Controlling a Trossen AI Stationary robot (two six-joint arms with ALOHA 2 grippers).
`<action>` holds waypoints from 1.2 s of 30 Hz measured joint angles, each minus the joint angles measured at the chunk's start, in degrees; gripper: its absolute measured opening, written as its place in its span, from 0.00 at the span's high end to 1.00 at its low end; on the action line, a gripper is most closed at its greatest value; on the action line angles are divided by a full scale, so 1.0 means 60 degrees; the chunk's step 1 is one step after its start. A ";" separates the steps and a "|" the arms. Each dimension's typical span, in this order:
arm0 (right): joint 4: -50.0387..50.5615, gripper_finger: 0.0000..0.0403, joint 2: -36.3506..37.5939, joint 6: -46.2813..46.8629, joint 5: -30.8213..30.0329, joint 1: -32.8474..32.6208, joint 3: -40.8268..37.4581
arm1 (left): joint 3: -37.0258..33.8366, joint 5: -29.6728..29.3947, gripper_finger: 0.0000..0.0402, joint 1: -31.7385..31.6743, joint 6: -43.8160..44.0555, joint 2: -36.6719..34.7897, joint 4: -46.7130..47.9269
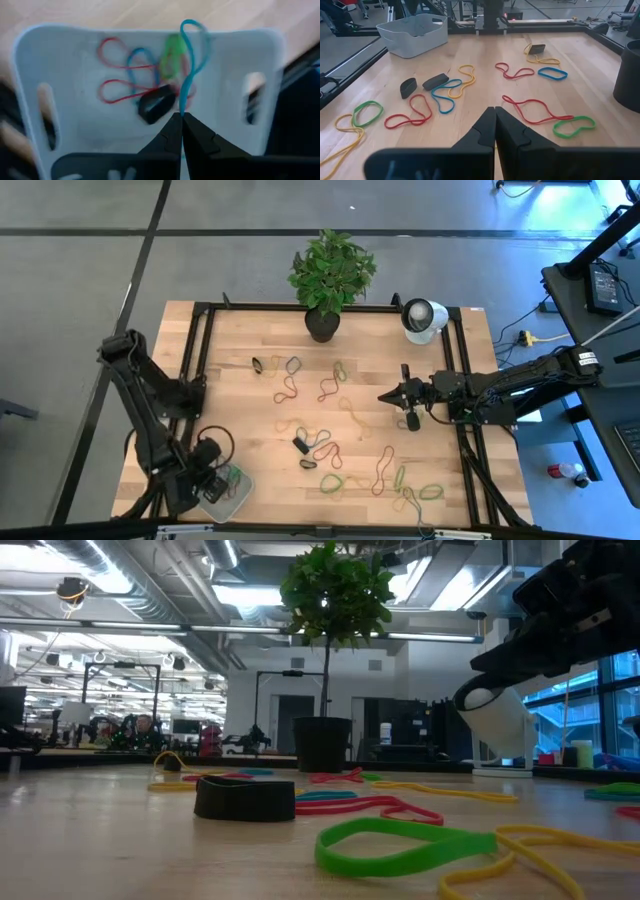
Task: Pick and place rubber bands into bin
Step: Put the blue rubber band into the gray bin
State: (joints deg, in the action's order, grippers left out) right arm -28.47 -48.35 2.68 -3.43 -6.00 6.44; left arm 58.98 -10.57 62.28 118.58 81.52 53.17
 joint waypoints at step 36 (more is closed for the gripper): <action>0.0145 0.98 -0.0002 0.0291 -0.0242 -0.0004 0.0000 | -0.0117 0.0463 0.86 -0.0051 -0.0288 0.1793 0.0192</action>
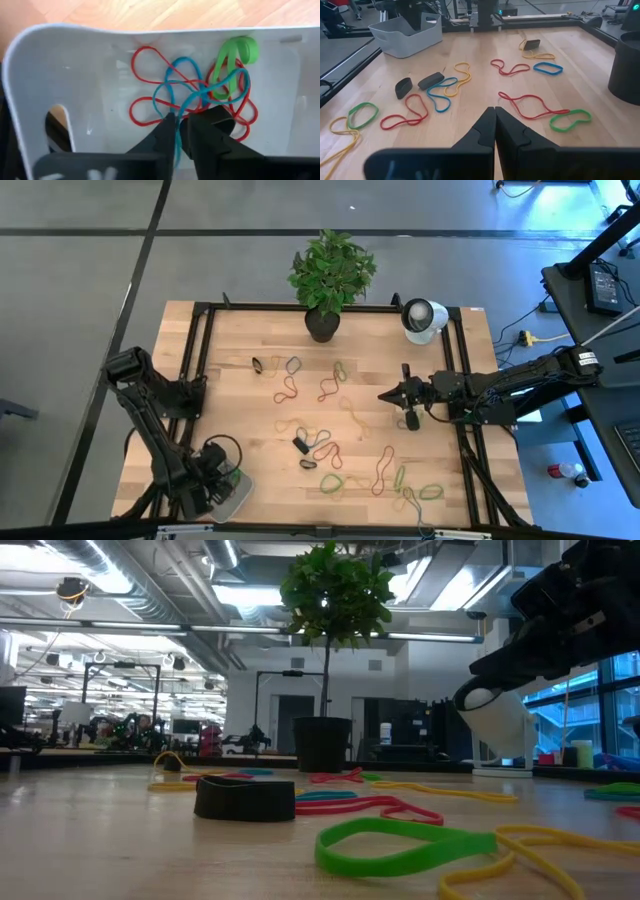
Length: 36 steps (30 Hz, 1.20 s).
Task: Pick and place rubber bands into bin
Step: Put the blue rubber band into the gray bin, then put the yellow rubber band into the gray bin
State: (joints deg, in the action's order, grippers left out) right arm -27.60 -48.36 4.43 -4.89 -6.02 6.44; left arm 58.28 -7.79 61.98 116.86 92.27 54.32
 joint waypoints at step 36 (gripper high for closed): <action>0.0267 0.99 0.0000 0.0754 -0.0020 -0.0268 -0.0002 | 0.0011 -0.6320 0.96 -0.3641 -0.8639 -0.0597 -0.0766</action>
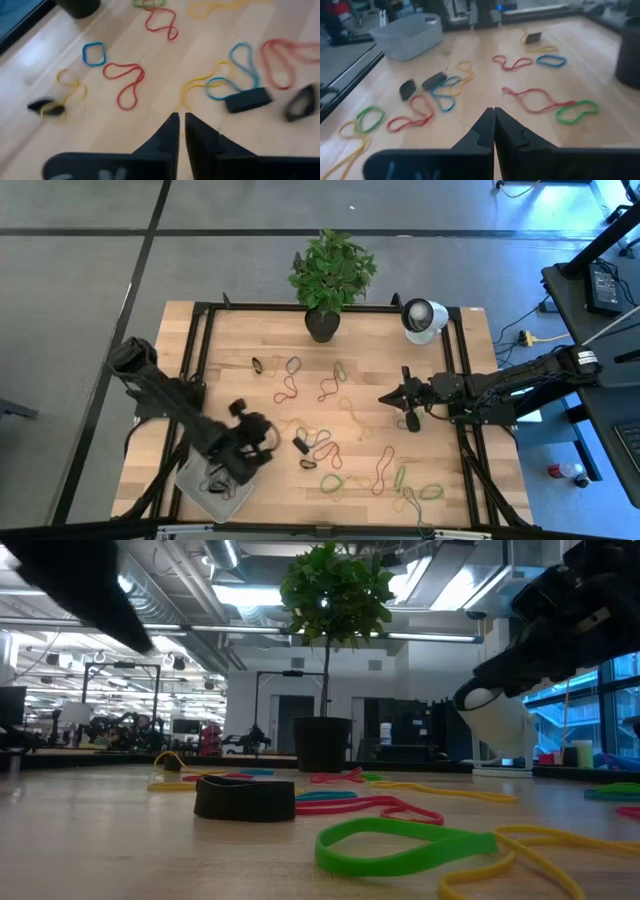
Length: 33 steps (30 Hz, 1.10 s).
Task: Pick and place rubber bands into bin
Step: Put the yellow rubber band into the gray bin
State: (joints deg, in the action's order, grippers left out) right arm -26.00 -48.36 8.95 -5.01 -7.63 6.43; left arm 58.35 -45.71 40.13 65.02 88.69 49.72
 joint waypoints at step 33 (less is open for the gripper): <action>0.9390 0.99 -0.7342 0.3980 -0.1959 -0.2507 0.8256 | -0.4592 0.3914 1.00 -0.3896 -0.9797 0.1007 -1.3609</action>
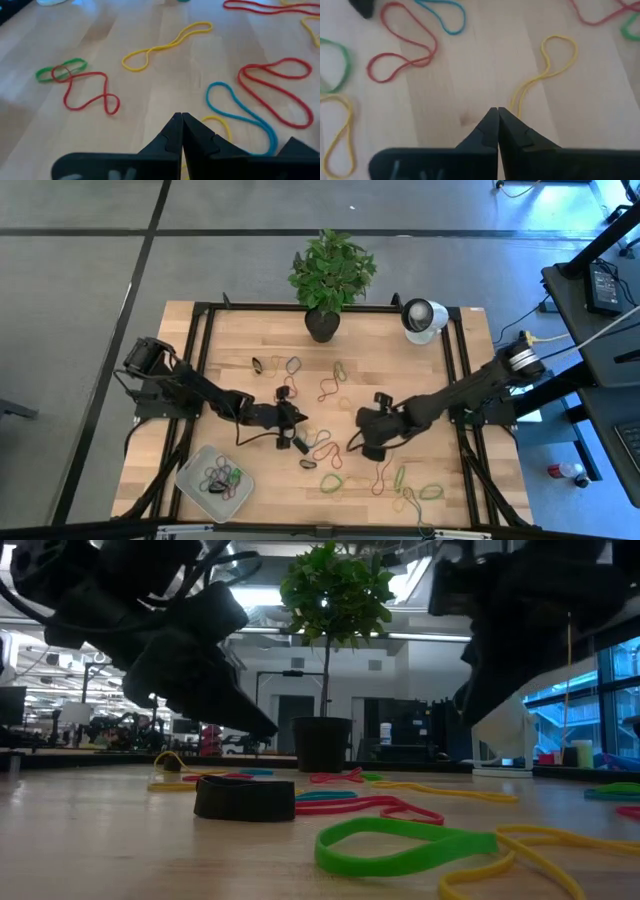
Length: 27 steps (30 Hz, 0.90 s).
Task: Pick and place rubber bands into bin
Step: Put the yellow rubber band into the gray bin
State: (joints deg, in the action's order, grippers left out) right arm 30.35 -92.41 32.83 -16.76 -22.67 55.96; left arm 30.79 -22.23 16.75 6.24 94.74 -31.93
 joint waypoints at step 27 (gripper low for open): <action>-0.1845 0.72 -0.3291 -0.0267 0.1106 -0.1910 0.1895 | -0.0103 -0.0173 1.00 0.0463 0.0189 -0.1755 0.1292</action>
State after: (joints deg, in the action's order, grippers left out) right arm 19.28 -112.16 31.23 -10.13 -34.14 67.33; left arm 30.17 -23.27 19.53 7.38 84.20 -24.18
